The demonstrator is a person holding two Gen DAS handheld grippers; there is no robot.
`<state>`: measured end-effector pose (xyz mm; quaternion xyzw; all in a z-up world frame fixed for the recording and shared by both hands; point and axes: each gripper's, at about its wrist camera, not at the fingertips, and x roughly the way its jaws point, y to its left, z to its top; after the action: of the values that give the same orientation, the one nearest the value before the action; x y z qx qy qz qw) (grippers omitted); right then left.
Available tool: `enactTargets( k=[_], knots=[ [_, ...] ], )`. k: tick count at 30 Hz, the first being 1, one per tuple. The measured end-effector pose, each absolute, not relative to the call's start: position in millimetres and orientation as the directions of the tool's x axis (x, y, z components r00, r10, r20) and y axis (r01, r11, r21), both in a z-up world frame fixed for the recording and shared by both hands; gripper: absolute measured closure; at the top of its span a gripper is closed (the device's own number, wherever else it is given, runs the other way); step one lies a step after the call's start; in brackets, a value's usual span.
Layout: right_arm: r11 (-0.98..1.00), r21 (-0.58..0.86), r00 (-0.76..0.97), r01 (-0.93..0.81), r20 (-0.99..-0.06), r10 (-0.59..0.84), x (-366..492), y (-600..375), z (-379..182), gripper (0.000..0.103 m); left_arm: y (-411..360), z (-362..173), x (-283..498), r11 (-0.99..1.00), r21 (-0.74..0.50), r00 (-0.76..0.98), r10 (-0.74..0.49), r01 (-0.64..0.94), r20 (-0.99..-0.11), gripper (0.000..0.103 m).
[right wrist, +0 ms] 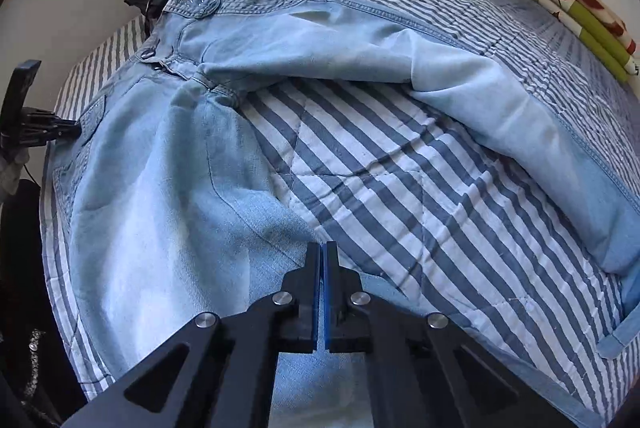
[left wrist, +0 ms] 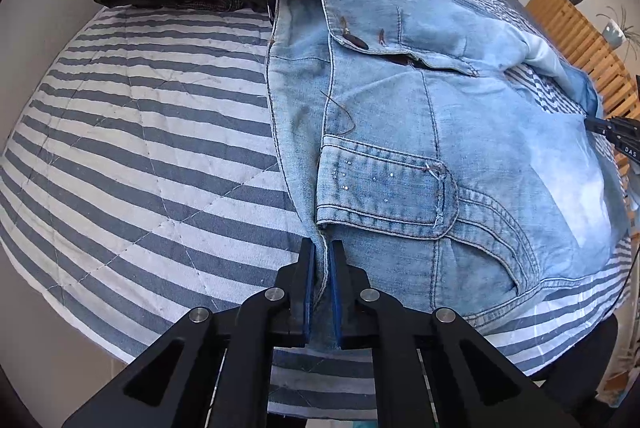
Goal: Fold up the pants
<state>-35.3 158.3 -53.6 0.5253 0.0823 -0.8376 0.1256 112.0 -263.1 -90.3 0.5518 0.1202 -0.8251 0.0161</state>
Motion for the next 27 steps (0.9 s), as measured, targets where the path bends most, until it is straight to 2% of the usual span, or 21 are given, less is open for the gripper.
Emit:
enactTargets(
  k=[2,5,9,12,13,14,16,17,18,22,25,27],
  knots=[
    [-0.965,-0.055,-0.482,0.256,-0.873,-0.078,-33.0,172.8,-35.8,0.102,-262.1,-85.6,114.1,-0.971,-0.186,-0.404,0.112,0.151,-0.908,0.097],
    [-0.995,-0.004,-0.538,0.104,-0.841,-0.053,-43.4,209.4,-21.8,0.102,-257.8,-89.0,111.6,-0.975,-0.161,-0.392,0.090,0.152,-0.916,0.097],
    [-0.990,-0.142,-0.449,0.012,-0.885,0.121,-60.7,211.9,-45.2,0.100,-259.1,-89.0,109.2,-0.972,-0.167,-0.386,0.092,0.166,-0.918,0.097],
    [-0.993,-0.085,-0.504,-0.076,-0.856,0.112,-37.7,225.3,-25.5,0.098,-262.0,-77.4,114.1,-0.966,-0.192,-0.413,0.106,0.173,-0.905,0.096],
    [-0.992,-0.055,-0.533,-0.114,-0.839,0.108,-23.0,232.1,-13.9,0.092,-264.2,-73.5,116.6,-0.963,-0.202,-0.422,0.111,0.179,-0.900,0.093],
    [-0.987,-0.017,-0.558,-0.158,-0.824,0.104,-4.6,240.0,-3.6,0.079,-267.4,-70.2,119.6,-0.957,-0.219,-0.430,0.120,0.189,-0.895,0.091],
    [-0.968,0.055,-0.598,-0.245,-0.794,0.106,41.8,255.9,11.8,0.061,-273.7,-67.2,124.7,-0.941,-0.262,-0.435,0.149,0.214,-0.888,0.071],
    [-0.956,0.076,-0.611,-0.282,-0.783,0.118,68.3,263.2,15.6,0.058,-277.2,-66.2,128.7,-0.933,-0.283,-0.444,0.162,0.222,-0.881,0.056],
    [-0.944,0.083,-0.613,-0.320,-0.778,0.139,94.7,269.2,16.4,0.058,-279.0,-65.3,131.9,-0.930,-0.286,-0.449,0.160,0.229,-0.879,0.045],
    [-0.846,0.083,-0.540,-0.527,-0.801,0.257,200.7,301.9,-1.2,0.058,-278.9,-71.5,132.0,-0.946,-0.229,-0.415,0.118,0.229,-0.902,0.039],
    [-0.702,0.118,-0.455,-0.702,-0.833,0.315,274.0,341.3,-23.3,0.058,-276.0,-89.8,130.5,-0.937,-0.262,-0.360,0.168,0.230,-0.918,0.038],
    [-0.579,0.155,-0.402,-0.800,-0.856,0.325,316.1,368.7,-37.8,0.058,-269.1,-94.8,131.9,-0.948,-0.230,-0.363,0.139,0.220,-0.921,0.038]
  ],
)
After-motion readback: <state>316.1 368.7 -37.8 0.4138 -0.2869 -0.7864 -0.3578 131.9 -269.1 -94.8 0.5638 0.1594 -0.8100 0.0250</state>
